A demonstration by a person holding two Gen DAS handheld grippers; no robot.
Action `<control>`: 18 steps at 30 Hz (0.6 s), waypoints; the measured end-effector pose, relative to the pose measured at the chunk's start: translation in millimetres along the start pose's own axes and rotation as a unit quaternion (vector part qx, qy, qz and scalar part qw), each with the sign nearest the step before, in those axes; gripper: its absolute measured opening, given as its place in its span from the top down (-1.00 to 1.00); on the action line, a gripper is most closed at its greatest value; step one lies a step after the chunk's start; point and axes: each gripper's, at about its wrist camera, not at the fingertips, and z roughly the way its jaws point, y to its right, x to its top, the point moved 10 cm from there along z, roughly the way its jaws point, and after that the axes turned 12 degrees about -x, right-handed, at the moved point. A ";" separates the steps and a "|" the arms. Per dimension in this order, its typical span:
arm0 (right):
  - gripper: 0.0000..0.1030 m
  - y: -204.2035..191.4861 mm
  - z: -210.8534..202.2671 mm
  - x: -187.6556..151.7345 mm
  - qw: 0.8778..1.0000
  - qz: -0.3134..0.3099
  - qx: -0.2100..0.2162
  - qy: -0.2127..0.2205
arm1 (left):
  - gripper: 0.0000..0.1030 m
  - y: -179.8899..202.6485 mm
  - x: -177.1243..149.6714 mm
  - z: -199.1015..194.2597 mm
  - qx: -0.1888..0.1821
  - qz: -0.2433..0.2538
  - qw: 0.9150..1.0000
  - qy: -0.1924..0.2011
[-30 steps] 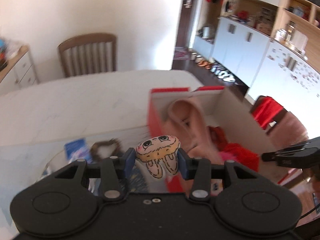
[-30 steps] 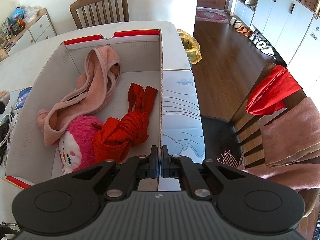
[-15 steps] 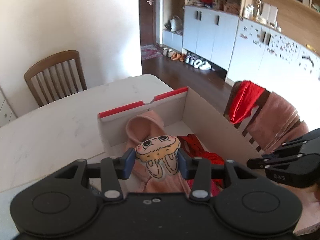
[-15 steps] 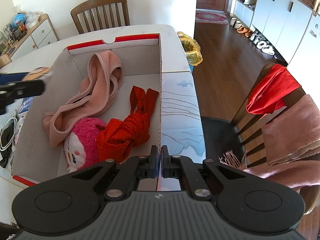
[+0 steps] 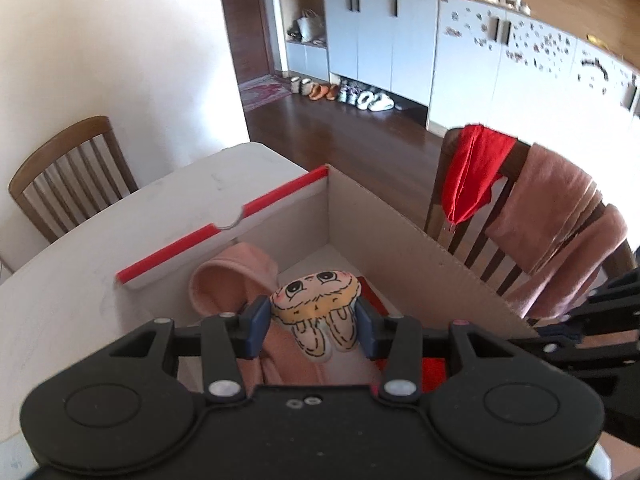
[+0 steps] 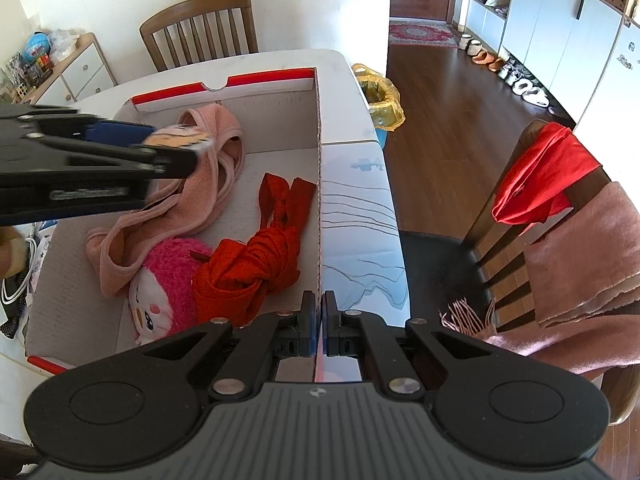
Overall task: Organize objects
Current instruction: 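Carry the cartoon-face toy with the left gripper into the white box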
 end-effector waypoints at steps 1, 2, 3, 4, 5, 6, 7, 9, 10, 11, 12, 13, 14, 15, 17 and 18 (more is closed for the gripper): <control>0.96 -0.1 0.0 0.0 1.000 0.000 0.000 0.000 | 0.16 -0.3 -0.6 5.7 0.000 0.001 1.000 -0.007; 0.96 0.1 0.0 0.0 1.000 0.000 0.000 0.000 | 0.16 -0.4 -1.3 12.2 -0.003 -0.001 1.000 -0.016; 0.96 0.1 0.0 0.0 1.000 0.000 0.000 0.000 | 0.16 -1.4 -2.5 17.4 -0.003 -0.002 1.000 -0.023; 0.96 0.1 0.0 0.0 1.000 0.000 0.000 0.000 | 0.16 -2.7 -3.4 22.2 -0.001 -0.002 1.000 -0.031; 0.96 0.0 0.1 0.1 1.000 0.000 0.000 0.000 | 0.16 -4.1 -4.6 27.5 -0.001 -0.002 0.999 -0.039; 0.96 0.1 0.1 -0.1 1.000 0.000 0.000 0.000 | 0.16 -4.8 -5.5 31.8 -0.003 -0.003 0.999 -0.046; 0.96 0.2 0.2 -0.1 1.000 0.001 0.001 0.000 | 0.16 -5.3 -6.9 36.0 -0.008 -0.005 0.999 -0.053; 0.96 0.0 0.5 0.0 1.000 0.002 0.002 -0.001 | 0.16 -6.4 -9.2 41.8 -0.012 -0.005 0.998 -0.063; 0.96 0.0 0.4 0.0 1.000 0.002 0.002 -0.001 | 0.16 -6.8 -10.3 43.6 -0.015 -0.005 0.998 -0.067; 0.96 -0.1 0.5 0.0 1.000 0.002 0.002 -0.001 | 0.16 -6.9 -11.5 45.6 -0.018 -0.006 0.997 -0.070; 0.96 0.1 0.4 0.0 1.000 0.002 0.002 -0.001 | 0.16 -6.9 -13.0 47.6 -0.020 -0.006 0.997 -0.075; 0.96 -0.2 0.5 0.3 1.000 0.003 0.002 -0.001 | 0.16 -6.9 -14.5 49.1 -0.022 -0.006 0.997 -0.079; 0.96 -0.1 0.5 0.2 1.000 0.002 0.002 -0.001 | 0.15 -6.4 -15.8 51.3 -0.025 -0.006 0.996 -0.084; 0.96 -0.3 0.5 0.4 1.000 0.002 0.002 -0.001 | 0.15 -4.7 -16.9 53.8 -0.027 -0.004 0.996 -0.089; 0.96 0.0 0.8 0.1 1.000 0.003 0.002 -0.001 | 0.15 -4.0 -20.7 57.2 -0.028 0.000 0.995 -0.099; 0.96 -0.6 0.8 0.2 1.000 0.004 0.002 -0.002 | 0.14 -4.1 -21.9 58.5 -0.027 0.002 0.994 -0.103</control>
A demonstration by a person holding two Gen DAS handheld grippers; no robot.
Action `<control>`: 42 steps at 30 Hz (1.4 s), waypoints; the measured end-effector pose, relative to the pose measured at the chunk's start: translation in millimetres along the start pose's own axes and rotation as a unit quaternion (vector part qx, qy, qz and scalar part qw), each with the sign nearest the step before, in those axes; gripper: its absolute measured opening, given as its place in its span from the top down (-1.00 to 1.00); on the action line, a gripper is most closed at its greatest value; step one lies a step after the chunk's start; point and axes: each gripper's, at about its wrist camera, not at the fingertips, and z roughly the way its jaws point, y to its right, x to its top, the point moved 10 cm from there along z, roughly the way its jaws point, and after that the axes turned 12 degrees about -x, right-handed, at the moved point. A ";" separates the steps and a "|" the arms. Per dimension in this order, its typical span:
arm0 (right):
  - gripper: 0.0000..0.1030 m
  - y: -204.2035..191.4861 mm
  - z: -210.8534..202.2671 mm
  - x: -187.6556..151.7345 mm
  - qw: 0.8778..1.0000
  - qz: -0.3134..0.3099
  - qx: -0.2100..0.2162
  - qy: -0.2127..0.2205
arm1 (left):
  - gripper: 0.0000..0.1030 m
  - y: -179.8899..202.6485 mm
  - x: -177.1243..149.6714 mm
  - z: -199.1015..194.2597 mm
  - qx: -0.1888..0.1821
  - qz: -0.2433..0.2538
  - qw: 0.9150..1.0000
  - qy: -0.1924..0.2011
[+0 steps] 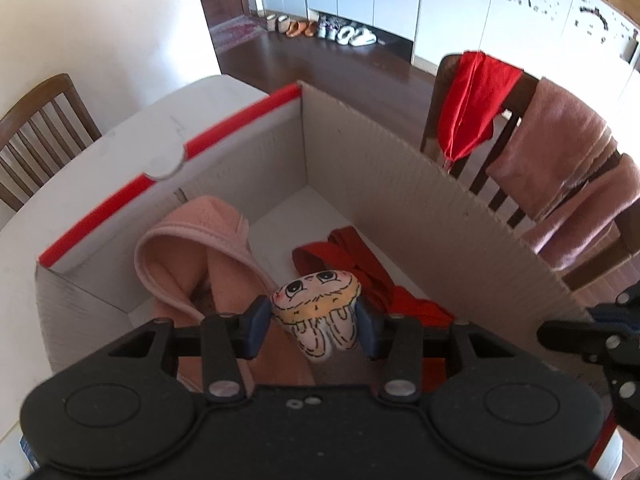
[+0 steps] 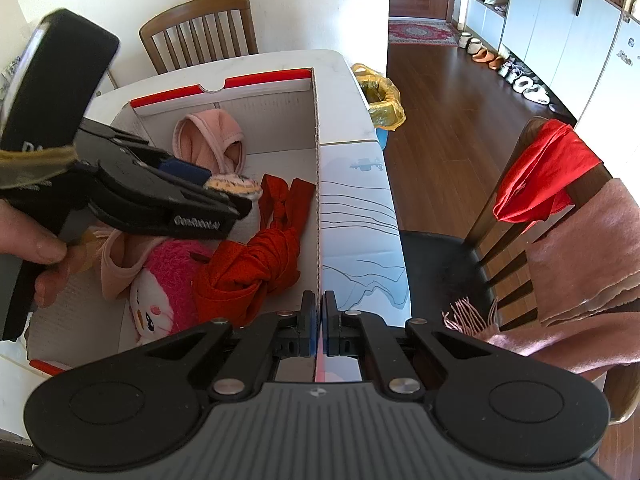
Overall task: Organize objects
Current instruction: 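Carry the cartoon-face toy with the left gripper into the white box, then open the left gripper to release the toy onto the red cloth, then move the left gripper back to the black USB cable on the table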
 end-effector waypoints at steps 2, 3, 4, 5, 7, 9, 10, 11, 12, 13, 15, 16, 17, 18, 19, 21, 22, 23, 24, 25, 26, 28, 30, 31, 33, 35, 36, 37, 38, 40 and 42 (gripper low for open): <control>0.96 0.5 0.0 -0.2 1.000 0.000 0.000 0.000 | 0.12 0.0 -2.4 2.5 0.002 0.001 1.000 -0.005; 0.96 0.5 0.0 -0.2 1.000 0.000 0.000 0.000 | 0.11 -0.2 -3.4 3.2 0.001 -0.001 1.000 -0.007; 0.96 0.0 0.1 0.0 1.000 0.001 0.000 0.000 | 0.11 -0.3 -4.6 3.7 -0.001 -0.004 1.000 -0.008; 0.96 0.8 0.2 -0.1 1.000 0.001 0.001 0.000 | 0.11 1.0 -4.8 4.0 -0.002 -0.006 1.000 -0.008; 0.96 0.9 0.2 0.0 1.000 0.001 0.001 -0.001 | 0.07 1.2 -5.5 3.9 -0.006 -0.010 1.000 -0.010; 0.96 1.1 0.1 0.2 1.000 0.002 0.001 -0.002 | -0.16 1.1 -6.8 1.0 -0.012 -0.013 1.000 -0.005; 0.96 1.2 0.0 0.2 1.000 0.001 0.001 -0.001 | -0.23 1.1 -5.9 -1.8 -0.013 -0.014 1.000 0.001; 0.96 1.0 0.2 0.6 1.000 0.001 0.001 -0.001 | -0.30 0.7 -4.6 -4.6 -0.012 -0.016 1.000 0.008; 0.96 1.5 0.3 0.5 1.000 0.002 0.001 -0.001 | -0.30 0.5 -4.0 -6.9 -0.014 -0.018 1.000 0.011; 0.96 1.7 0.2 0.5 1.000 0.002 0.001 -0.002 | -0.30 0.6 -4.1 -8.7 -0.016 -0.020 1.000 0.013; 0.96 1.8 0.3 0.3 1.000 0.002 0.001 -0.001 | -0.30 0.5 -3.8 -15.9 -0.018 -0.024 0.999 0.023; 0.96 1.3 0.4 0.6 1.000 0.002 0.001 -0.001 | -0.30 0.5 -3.0 -19.0 -0.019 -0.026 0.999 0.027; 0.96 1.6 0.4 0.3 1.000 0.002 0.001 -0.002 | -0.30 0.3 -2.6 -23.8 -0.020 -0.029 0.999 0.033; 0.96 1.9 0.3 0.2 1.000 0.002 0.001 -0.002 | -0.30 2.4 1.5 -24.9 -0.021 -0.032 0.999 0.037; 0.96 1.9 0.3 0.2 1.000 0.001 0.001 -0.001 | -0.30 2.5 1.7 -30.7 -0.021 -0.035 0.998 0.043; 0.96 2.3 0.4 0.1 1.000 0.001 0.001 -0.001 | -0.30 5.1 4.8 -40.6 -0.022 -0.038 0.998 0.055; 0.96 2.3 0.4 0.1 1.000 0.001 0.000 -0.001 | -0.30 6.1 5.7 -46.2 -0.021 -0.039 0.997 0.061; 0.96 2.3 0.5 0.1 1.000 0.001 0.000 -0.001 | -0.30 6.7 6.4 -52.4 -0.019 -0.041 0.997 0.067; 0.96 2.5 0.6 -0.1 1.000 0.001 0.000 -0.001 | -0.30 7.4 7.1 -57.6 -0.019 -0.043 0.996 0.074; 0.96 2.4 0.3 -0.3 1.000 0.000 -0.001 -0.001 | -0.30 8.5 7.2 -63.7 -0.022 -0.044 0.995 0.081; 0.96 2.5 0.2 -0.4 1.000 0.000 -0.001 -0.002 | -0.30 9.2 7.2 -70.8 -0.022 -0.046 0.995 0.089; 0.97 2.8 0.2 -0.4 1.000 0.001 0.000 -0.001 | -0.30 10.7 7.9 -81.6 -0.019 -0.046 0.993 0.102; 0.97 2.7 0.2 -0.4 1.000 0.000 -0.001 -0.002 | -0.30 8.9 6.2 -92.9 -0.014 -0.051 0.992 0.113; 0.97 2.8 0.2 -0.4 1.000 -0.001 -0.001 -0.001 | -0.30 6.9 4.8 -97.3 -0.012 -0.054 0.992 0.118; 0.97 3.1 0.0 -0.4 1.000 -0.001 -0.002 -0.001 | -0.30 3.0 1.1 -106.1 -0.005 -0.063 0.990 0.125; 0.97 3.6 0.2 -0.3 1.000 -0.002 -0.003 -0.001 | -0.30 -1.5 -3.8 -114.3 -0.001 -0.069 0.989 0.131; 0.97 3.8 0.3 -0.3 1.000 -0.002 -0.003 -0.001 | -0.30 -3.5 -6.9 -118.1 0.001 -0.073 0.988 0.133; 0.97 3.9 0.3 -0.3 1.000 -0.002 -0.004 -0.001 | -0.30 -5.8 -10.0 -121.3 0.004 -0.076 0.988 0.136; 0.96 4.1 0.4 -0.3 1.000 -0.003 -0.004 -0.002 | -0.30 -8.2 -13.5 -125.4 0.008 -0.079 0.987 0.139; 0.96 3.9 0.3 -0.3 1.000 -0.003 -0.004 -0.001 | -0.30 -12.8 -20.7 -133.4 0.013 -0.086 0.986 0.144; 0.96 3.6 0.5 -0.8 1.000 -0.005 -0.006 -0.001 | -0.30 -18.9 -28.0 -141.1 0.017 -0.096 0.984 0.150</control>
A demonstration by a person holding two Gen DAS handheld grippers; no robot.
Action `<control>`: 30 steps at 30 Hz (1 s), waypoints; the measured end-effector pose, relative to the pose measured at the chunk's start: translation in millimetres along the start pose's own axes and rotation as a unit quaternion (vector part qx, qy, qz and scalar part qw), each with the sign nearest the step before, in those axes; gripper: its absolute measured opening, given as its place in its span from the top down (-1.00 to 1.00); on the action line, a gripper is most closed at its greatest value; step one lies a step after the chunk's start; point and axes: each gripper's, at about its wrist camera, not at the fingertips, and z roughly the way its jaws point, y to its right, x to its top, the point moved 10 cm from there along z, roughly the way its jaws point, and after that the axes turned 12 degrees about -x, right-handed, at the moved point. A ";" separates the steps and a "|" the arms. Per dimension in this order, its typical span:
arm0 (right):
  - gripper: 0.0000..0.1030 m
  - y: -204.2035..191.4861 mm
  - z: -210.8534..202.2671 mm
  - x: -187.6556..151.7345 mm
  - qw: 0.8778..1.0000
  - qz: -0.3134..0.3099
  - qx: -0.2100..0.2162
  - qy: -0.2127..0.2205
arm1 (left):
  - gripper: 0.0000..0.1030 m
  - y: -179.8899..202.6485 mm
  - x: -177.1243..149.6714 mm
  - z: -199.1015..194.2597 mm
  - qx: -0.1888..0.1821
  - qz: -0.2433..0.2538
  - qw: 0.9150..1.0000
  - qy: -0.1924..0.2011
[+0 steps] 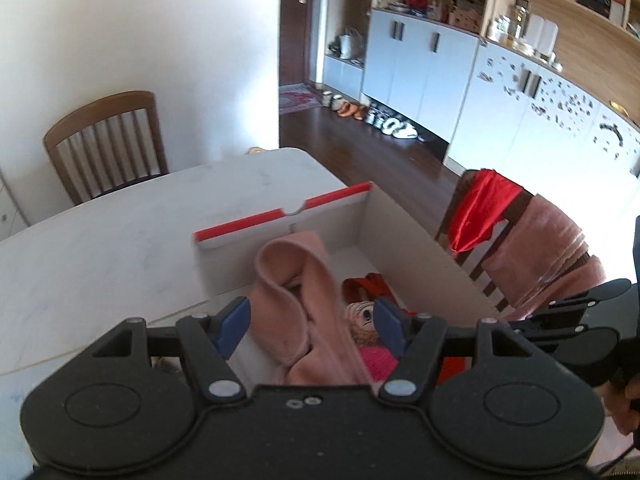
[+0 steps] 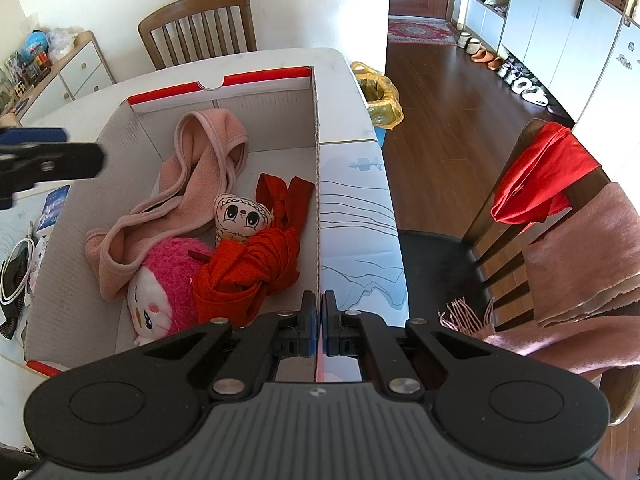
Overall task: Organize objects
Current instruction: 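Move the left gripper back to the black USB cable on the table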
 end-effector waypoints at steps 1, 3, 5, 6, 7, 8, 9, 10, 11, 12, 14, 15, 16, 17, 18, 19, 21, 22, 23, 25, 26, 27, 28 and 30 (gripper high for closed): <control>0.96 -0.1 -0.1 -0.1 1.000 -0.001 -0.001 0.000 | -0.31 -3.6 -1.8 -4.3 0.003 -0.005 1.000 0.003; 0.96 -0.6 -0.2 0.2 1.000 -0.001 -0.002 0.000 | -0.34 -11.8 -6.0 -13.5 0.011 -0.014 1.000 0.009; 0.96 -1.2 -0.4 0.3 1.000 -0.003 -0.005 0.000 | -0.39 -21.0 -10.3 -22.6 0.022 -0.024 0.999 0.016; 0.96 -2.2 -0.4 0.8 1.000 -0.005 -0.006 0.000 | -0.41 -25.4 -12.8 -26.5 0.026 -0.028 0.999 0.019; 0.96 -2.5 -0.4 1.1 1.000 -0.006 -0.006 0.000 | -0.41 -30.5 -15.4 -30.0 0.030 -0.033 0.999 0.022; 0.96 -2.5 -0.4 1.3 1.000 -0.006 -0.006 -0.001 | -0.42 -35.9 -18.5 -33.7 0.036 -0.040 0.998 0.024; 0.96 -2.7 -0.4 1.2 1.000 -0.006 -0.006 -0.001 | -0.44 -40.9 -21.7 -37.4 0.040 -0.046 0.998 0.025; 0.96 -2.7 -0.6 1.3 1.000 -0.006 -0.006 0.000 | -0.45 -46.5 -24.9 -40.0 0.044 -0.053 0.997 0.026; 0.96 -2.8 -0.5 1.4 1.000 -0.007 -0.006 0.000 | -0.46 -52.1 -28.5 -43.0 0.049 -0.060 0.997 0.027; 0.96 -3.0 -0.2 1.5 1.000 -0.008 -0.007 0.000 | -0.48 -57.0 -31.6 -45.6 0.054 -0.066 0.996 0.028; 0.96 -3.1 0.1 1.6 1.000 -0.009 -0.008 -0.001 | -0.52 -67.5 -38.2 -50.7 0.064 -0.076 0.995 0.029; 0.96 -3.3 0.2 1.9 1.000 -0.009 -0.008 -0.001 | -0.56 -72.9 -42.0 -53.7 0.071 -0.081 0.994 0.030; 0.96 -3.3 0.2 1.9 1.000 -0.009 -0.008 -0.001 | -0.58 -77.4 -45.0 -55.9 0.076 -0.085 0.993 0.031; 0.96 -3.3 0.3 1.8 1.000 -0.009 -0.008 -0.001 | -0.60 -80.9 -48.1 -57.9 0.080 -0.089 0.992 0.031; 0.96 -3.5 0.5 1.9 1.000 -0.008 -0.007 -0.002 | -0.61 -85.3 -51.6 -59.6 0.083 -0.094 0.992 0.030; 0.96 -3.6 0.5 2.0 1.000 -0.008 -0.007 -0.002 | -0.63 -88.2 -54.4 -61.3 0.086 -0.098 0.991 0.030; 0.96 -3.6 0.6 2.0 1.000 -0.008 -0.007 -0.002 | -0.70 -97.7 -59.8 -63.6 0.097 -0.108 0.989 0.031; 0.96 -3.6 0.6 1.9 1.000 -0.008 -0.007 -0.002 | -0.72 -103.3 -62.3 -64.8 0.103 -0.114 0.988 0.031; 0.96 -3.7 0.6 1.9 1.000 -0.008 -0.007 -0.002 | -0.78 -106.9 -64.5 -65.6 0.106 -0.118 0.987 0.031; 0.96 -3.8 0.5 2.2 1.000 -0.008 -0.007 -0.002 | -0.86 -115.1 -68.9 -66.2 0.110 -0.126 0.985 0.031; 0.96 -3.8 0.6 2.1 1.000 -0.008 -0.007 -0.002 | -0.91 -119.4 -70.6 -65.5 0.112 -0.129 0.985 0.030; 0.96 -3.8 0.5 2.2 1.000 -0.008 -0.007 -0.002 | -0.94 -121.9 -71.9 -64.5 0.113 -0.130 0.985 0.029; 0.96 -3.8 0.6 2.2 1.000 -0.008 -0.007 -0.002 | -0.95 -124.8 -73.6 -62.5 0.115 -0.131 0.984 0.027; 0.96 -4.0 0.9 2.5 1.000 -0.007 -0.006 -0.004 | -0.97 -131.3 -77.8 -56.4 0.120 -0.131 0.984 0.019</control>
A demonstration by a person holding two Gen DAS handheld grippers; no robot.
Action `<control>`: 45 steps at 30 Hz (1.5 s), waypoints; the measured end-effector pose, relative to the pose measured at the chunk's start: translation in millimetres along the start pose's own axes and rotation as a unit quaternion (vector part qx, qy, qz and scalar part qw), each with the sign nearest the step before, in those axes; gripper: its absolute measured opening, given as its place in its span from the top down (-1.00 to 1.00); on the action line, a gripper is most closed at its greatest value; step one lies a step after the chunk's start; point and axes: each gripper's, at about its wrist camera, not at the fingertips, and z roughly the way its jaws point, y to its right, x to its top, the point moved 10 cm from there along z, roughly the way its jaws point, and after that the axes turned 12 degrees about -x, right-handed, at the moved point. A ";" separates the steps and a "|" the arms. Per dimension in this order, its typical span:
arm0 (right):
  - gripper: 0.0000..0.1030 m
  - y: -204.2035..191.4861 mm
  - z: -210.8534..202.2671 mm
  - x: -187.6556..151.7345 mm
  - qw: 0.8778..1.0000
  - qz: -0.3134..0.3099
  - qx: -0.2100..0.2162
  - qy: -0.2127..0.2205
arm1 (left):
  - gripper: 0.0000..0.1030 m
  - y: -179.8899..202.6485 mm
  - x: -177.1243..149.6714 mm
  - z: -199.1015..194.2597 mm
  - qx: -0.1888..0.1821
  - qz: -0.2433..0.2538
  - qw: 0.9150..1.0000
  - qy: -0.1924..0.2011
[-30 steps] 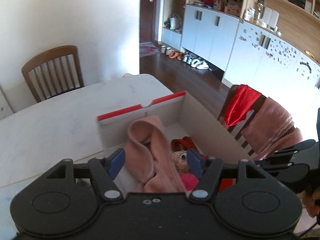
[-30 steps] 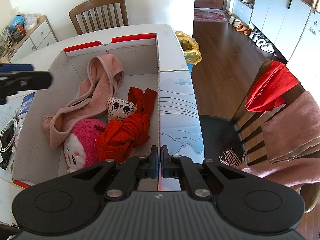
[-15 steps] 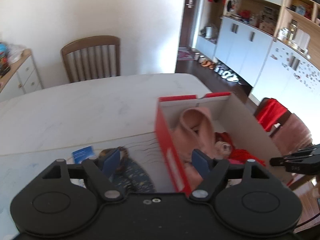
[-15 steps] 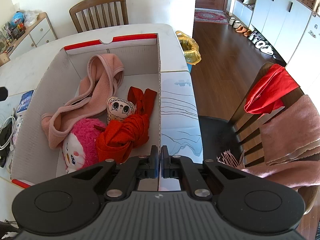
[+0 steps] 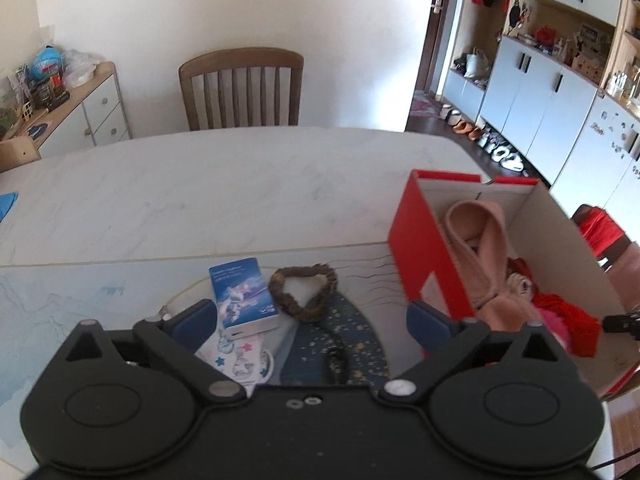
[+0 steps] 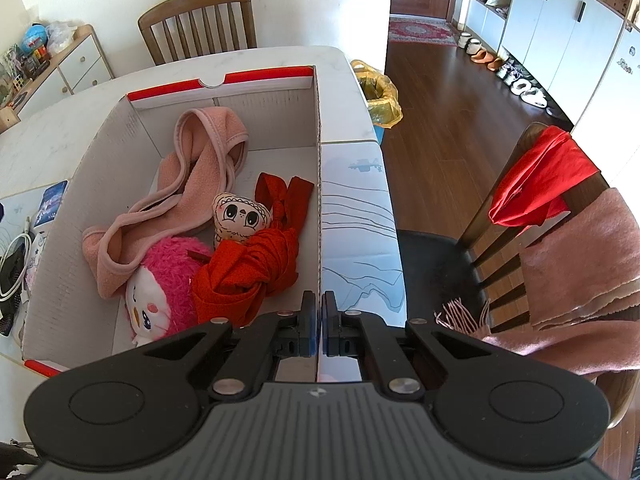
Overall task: Organize objects
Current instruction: 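Move the left gripper back to the black USB cable on the table, then close the left gripper on the black cable and lift it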
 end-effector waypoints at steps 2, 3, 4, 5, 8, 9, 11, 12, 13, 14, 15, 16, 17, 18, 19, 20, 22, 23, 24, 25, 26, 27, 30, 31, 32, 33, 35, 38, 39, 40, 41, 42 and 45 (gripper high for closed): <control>0.96 -0.1 0.2 -0.1 1.000 0.000 0.000 0.000 | -0.98 -3.9 -3.7 7.6 0.010 0.005 1.000 -0.005; 0.96 0.0 0.1 -0.2 1.000 0.000 0.000 0.000 | -0.98 -4.5 -6.0 11.5 0.014 0.009 1.000 -0.008; 0.96 -0.1 0.2 0.0 1.000 0.000 0.000 0.000 | -0.98 -5.0 -9.2 16.1 0.017 0.012 1.000 -0.014; 0.96 0.0 0.3 -0.1 1.000 0.001 0.000 -0.001 | -0.98 -5.5 -13.9 20.6 0.017 0.014 1.000 -0.021; 0.96 0.1 0.4 -0.8 1.000 0.002 0.001 -0.002 | -0.98 -3.3 -28.3 30.3 0.014 0.027 0.999 -0.036; 0.96 0.3 0.5 -0.7 1.000 0.002 0.001 -0.002 | -0.98 -2.0 -33.5 33.4 0.016 0.032 0.998 -0.042; 0.96 0.5 0.3 -1.3 1.000 0.002 0.001 -0.003 | -0.98 1.5 -44.6 39.5 0.018 0.042 0.998 -0.052; 0.96 0.6 0.4 -1.2 1.000 0.002 0.001 -0.003 | -0.98 3.5 -50.2 42.3 0.018 0.046 0.997 -0.057; 0.96 0.6 0.4 -1.2 1.000 0.002 0.001 -0.003 | -0.98 5.3 -55.5 45.2 0.019 0.050 0.997 -0.061; 0.96 0.5 0.3 -1.4 1.000 0.002 0.001 -0.003 | -0.98 7.4 -60.6 47.3 0.018 0.053 0.996 -0.064; 0.96 0.7 0.2 -1.5 1.000 0.001 0.001 -0.003 | -0.97 9.0 -65.4 49.7 0.018 0.054 0.996 -0.069; 0.96 0.7 0.0 -1.9 1.000 0.001 0.000 -0.003 | -0.97 10.7 -70.5 52.1 0.016 0.054 0.996 -0.073; 0.96 1.0 0.0 -1.9 1.000 0.001 0.000 -0.003 | -0.95 11.8 -74.0 53.8 0.015 0.054 0.996 -0.076; 0.96 0.8 0.1 -1.8 1.000 0.001 0.000 -0.003 | -0.93 13.1 -77.4 55.3 0.013 0.052 0.995 -0.079; 0.96 0.8 0.1 -1.7 1.000 0.000 0.000 -0.003 | -0.92 14.1 -79.1 56.5 0.011 0.051 0.995 -0.079; 0.96 0.9 0.0 -2.1 1.000 0.000 0.000 -0.003 | -0.90 14.8 -81.0 57.3 0.009 0.050 0.996 -0.079; 0.96 1.2 -0.1 -2.6 1.000 0.000 0.000 -0.003 | -0.84 15.5 -83.8 59.7 0.006 0.048 0.995 -0.083; 0.96 1.0 -0.1 -2.4 1.000 0.000 0.000 -0.003 | -0.75 15.2 -84.2 60.3 0.004 0.046 0.995 -0.085; 0.96 0.9 -0.1 -2.2 1.000 0.000 0.000 -0.003 | -0.67 14.9 -85.1 60.8 0.003 0.045 0.995 -0.087; 0.96 0.9 -0.1 -2.2 1.000 0.000 0.000 -0.003 | -0.63 14.4 -86.3 63.1 0.002 0.044 0.995 -0.089; 0.96 1.0 -0.1 -2.4 1.000 0.000 0.000 -0.003 | -0.56 14.3 -87.3 64.5 0.000 0.045 0.995 -0.092; 0.96 1.0 0.0 -2.2 1.000 0.000 0.000 -0.003 | -0.48 14.3 -88.4 66.0 0.000 0.046 0.995 -0.093; 0.96 0.9 -0.1 -2.2 1.000 0.000 0.000 -0.003 | -0.29 13.2 -89.0 67.4 0.002 0.044 0.995 -0.094; 0.96 1.0 -0.2 -2.6 1.000 0.000 0.000 -0.003 | -0.23 12.5 -89.1 68.0 0.001 0.041 0.995 -0.095; 0.96 0.9 -0.2 -2.4 1.000 0.000 0.000 -0.003 | -0.15 12.1 -89.0 68.2 -0.002 0.037 0.995 -0.097; 0.96 0.9 -0.3 -2.5 1.000 0.000 0.000 -0.003 | -0.09 12.1 -88.5 68.1 -0.004 0.033 0.995 -0.095; 0.96 1.0 -0.2 -2.5 1.000 0.000 0.000 -0.003 | 0.04 12.2 -87.4 68.9 -0.007 0.026 0.995 -0.094; 0.96 1.1 -0.2 -2.5 1.000 0.000 0.000 -0.003 | 0.37 14.6 -86.1 69.4 -0.009 0.027 0.995 -0.093; 0.96 1.0 -0.1 -2.1 1.000 0.000 0.000 -0.003 | 0.52 15.4 -85.9 69.4 -0.010 0.028 0.995 -0.093; 0.96 1.0 -0.1 -2.1 1.000 0.000 0.000 -0.003 | 0.59 16.1 -85.7 69.4 -0.011 0.028 0.995 -0.093; 0.96 1.1 -0.2 -2.5 1.000 0.001 0.000 -0.003 | 0.73 16.6 -85.7 69.1 -0.012 0.026 0.995 -0.092; 0.96 0.6 0.3 -2.6 1.000 0.001 0.000 -0.003 | 0.74 16.3 -85.6 68.8 -0.011 0.024 0.995 -0.092; 0.96 0.7 0.3 -2.6 1.000 0.001 0.000 -0.003 | 0.76 15.2 -86.4 68.0 -0.016 0.013 0.996 -0.089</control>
